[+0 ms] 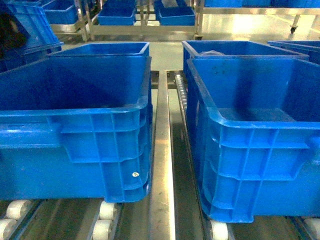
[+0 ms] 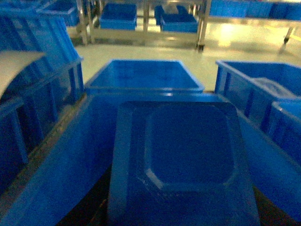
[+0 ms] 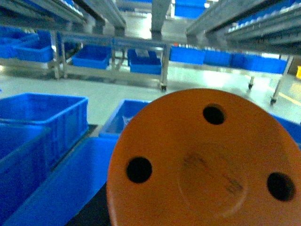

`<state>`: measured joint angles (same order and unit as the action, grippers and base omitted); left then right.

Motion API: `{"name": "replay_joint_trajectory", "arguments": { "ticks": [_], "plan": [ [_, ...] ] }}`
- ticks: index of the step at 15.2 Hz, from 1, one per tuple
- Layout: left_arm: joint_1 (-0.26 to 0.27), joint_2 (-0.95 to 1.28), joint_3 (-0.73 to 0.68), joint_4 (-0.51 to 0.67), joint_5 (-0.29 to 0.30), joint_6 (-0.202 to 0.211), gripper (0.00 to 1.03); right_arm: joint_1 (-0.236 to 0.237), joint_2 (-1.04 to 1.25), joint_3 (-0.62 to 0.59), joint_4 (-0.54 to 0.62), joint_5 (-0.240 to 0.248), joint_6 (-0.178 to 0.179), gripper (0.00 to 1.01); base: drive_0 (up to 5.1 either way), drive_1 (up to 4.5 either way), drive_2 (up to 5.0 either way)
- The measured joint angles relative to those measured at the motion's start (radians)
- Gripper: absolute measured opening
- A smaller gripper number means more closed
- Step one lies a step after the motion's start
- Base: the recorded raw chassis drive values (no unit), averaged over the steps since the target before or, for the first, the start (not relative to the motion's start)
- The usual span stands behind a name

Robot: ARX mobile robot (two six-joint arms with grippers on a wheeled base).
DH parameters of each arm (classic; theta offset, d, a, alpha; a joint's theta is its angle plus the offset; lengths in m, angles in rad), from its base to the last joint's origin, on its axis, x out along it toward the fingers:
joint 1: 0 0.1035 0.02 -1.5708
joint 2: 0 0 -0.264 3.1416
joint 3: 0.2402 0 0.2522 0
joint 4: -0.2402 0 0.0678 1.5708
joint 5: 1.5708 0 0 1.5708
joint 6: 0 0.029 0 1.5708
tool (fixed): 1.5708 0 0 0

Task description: Sort blue parts and orange caps into right shelf containers

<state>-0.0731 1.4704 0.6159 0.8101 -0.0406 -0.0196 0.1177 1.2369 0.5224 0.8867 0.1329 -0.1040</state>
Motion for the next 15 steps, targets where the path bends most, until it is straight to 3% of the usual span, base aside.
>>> {"name": "replay_joint_trajectory", "arguments": {
  "ticks": [2,5,7,9,10,13,14,15],
  "plan": [
    [-0.002,0.164,0.15,-0.044,0.0,-0.022,0.43,-0.033,0.328,0.18,-0.031,0.027,0.072,0.44,0.0,0.0,0.0],
    [0.005,0.233,0.233,-0.013,-0.022,-0.055,0.46,-0.024,0.458,0.272,-0.028,0.04,0.091,0.48,0.0,0.0,0.0],
    [0.013,0.22,0.211,0.025,-0.015,-0.064,0.74,-0.014,0.449,0.288,-0.033,0.031,0.097,0.78,0.0,0.0,0.0],
    [0.019,0.182,0.165,0.044,-0.002,-0.08,0.94,-0.014,0.431,0.254,-0.019,0.019,0.097,0.98,0.0,0.0,0.0],
    [0.021,0.156,0.14,0.046,0.006,-0.079,1.0,-0.014,0.414,0.233,-0.018,0.008,0.097,0.99,0.0,0.0,0.0],
    [0.024,0.076,0.084,0.045,0.005,-0.082,0.98,-0.022,0.359,0.193,-0.002,0.011,0.089,0.98,0.0,0.0,0.0],
    [0.021,0.003,0.032,0.021,-0.013,-0.105,0.98,-0.02,0.296,0.138,0.001,0.051,0.058,0.98,0.0,0.0,0.0],
    [0.019,-0.071,-0.016,0.016,-0.017,-0.132,0.98,-0.02,0.23,0.087,0.003,0.054,0.038,0.98,0.0,0.0,0.0]
  ]
}}
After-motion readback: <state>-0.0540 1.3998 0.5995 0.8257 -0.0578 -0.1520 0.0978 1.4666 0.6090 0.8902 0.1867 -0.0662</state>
